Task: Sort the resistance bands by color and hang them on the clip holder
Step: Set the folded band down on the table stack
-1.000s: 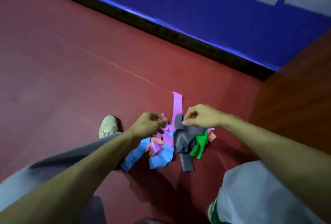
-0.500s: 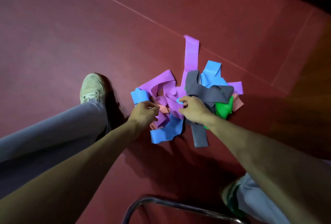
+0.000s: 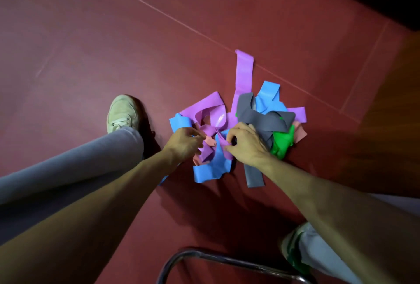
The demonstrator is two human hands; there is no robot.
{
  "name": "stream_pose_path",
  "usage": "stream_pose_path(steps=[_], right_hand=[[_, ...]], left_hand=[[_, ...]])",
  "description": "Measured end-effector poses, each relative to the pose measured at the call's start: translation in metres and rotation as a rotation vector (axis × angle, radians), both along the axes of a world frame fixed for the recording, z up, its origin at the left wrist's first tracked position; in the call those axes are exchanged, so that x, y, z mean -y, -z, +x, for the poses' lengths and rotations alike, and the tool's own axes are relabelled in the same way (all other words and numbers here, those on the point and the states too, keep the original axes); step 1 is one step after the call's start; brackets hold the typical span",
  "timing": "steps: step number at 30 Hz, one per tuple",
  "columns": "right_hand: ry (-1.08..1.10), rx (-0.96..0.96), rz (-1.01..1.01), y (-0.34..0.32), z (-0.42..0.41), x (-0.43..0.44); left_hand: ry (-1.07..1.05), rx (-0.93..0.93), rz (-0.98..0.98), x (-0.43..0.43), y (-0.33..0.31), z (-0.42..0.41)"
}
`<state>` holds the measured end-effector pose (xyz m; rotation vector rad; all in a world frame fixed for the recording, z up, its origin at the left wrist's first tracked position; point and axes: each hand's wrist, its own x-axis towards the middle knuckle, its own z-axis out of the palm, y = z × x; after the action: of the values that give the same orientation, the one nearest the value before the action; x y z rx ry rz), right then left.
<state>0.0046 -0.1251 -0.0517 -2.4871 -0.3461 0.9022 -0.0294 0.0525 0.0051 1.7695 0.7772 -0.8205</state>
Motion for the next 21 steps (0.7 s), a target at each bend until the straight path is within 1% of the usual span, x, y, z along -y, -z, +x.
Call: stream_pose_path(steps=[3,5,7,10,14,18,21], right_hand=[[-0.020,0.060,0.146,-0.036,0.007,0.008],[-0.006,0.134,0.225,-0.064,0.009,0.011],[0.011,0.166,0.262,-0.098,0.011,0.013],[0.013,0.159,0.298,-0.149,0.013,0.016],[0.038,0.243,0.406,-0.206,0.009,0.019],[0.097,0.310,0.546,-0.253,0.010,0.030],[0.194,0.319,0.718,-0.268,0.009,0.042]], left_hand=[[0.122,0.041,-0.001,-0.001,-0.033,0.010],[0.194,0.106,0.026,-0.003,-0.062,0.018],[0.211,0.180,0.043,-0.005,-0.092,0.024],[0.198,0.265,0.034,-0.005,-0.134,0.025],[0.093,0.329,-0.051,0.006,-0.174,0.014],[-0.123,0.390,-0.182,0.031,-0.208,0.002],[-0.284,0.396,-0.257,0.050,-0.222,-0.007]])
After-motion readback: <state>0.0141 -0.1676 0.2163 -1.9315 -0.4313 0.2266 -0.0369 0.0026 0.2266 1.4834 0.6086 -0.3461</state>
